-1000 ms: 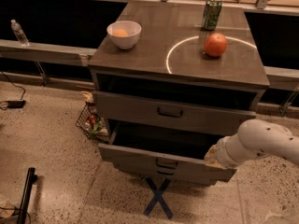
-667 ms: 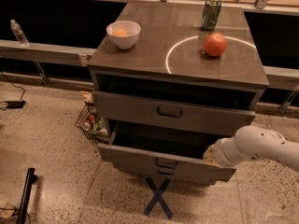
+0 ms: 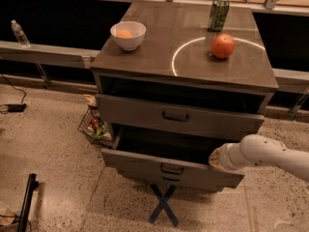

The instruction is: Open middle drawer

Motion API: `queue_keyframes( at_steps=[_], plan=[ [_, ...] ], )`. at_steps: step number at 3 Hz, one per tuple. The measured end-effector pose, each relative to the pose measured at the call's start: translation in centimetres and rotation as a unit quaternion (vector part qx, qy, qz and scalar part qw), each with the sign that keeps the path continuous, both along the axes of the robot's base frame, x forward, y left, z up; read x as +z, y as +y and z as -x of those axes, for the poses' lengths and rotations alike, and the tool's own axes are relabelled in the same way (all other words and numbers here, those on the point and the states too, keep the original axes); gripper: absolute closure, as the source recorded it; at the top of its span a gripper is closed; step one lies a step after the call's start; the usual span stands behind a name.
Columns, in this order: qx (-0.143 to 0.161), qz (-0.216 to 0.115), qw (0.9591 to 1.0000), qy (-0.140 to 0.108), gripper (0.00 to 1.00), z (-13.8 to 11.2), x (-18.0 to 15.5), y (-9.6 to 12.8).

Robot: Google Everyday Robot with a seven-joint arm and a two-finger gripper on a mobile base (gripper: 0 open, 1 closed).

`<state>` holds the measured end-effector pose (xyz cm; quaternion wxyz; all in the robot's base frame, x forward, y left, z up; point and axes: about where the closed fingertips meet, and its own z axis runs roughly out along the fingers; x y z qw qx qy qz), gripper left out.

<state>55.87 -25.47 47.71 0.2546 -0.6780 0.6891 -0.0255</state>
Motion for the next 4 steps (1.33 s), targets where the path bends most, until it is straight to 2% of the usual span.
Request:
queue_keyframes(
  at_steps=[1, 2, 4],
  plan=[
    [0.006, -0.005, 1.0000, -0.004, 1.00, -2.0, -2.1, -0.5],
    [0.011, -0.010, 0.9999, 0.007, 1.00, -3.2, -4.2, -0.8],
    [0.012, -0.014, 0.9987, 0.048, 1.00, -1.5, -6.7, -0.9]
  ],
)
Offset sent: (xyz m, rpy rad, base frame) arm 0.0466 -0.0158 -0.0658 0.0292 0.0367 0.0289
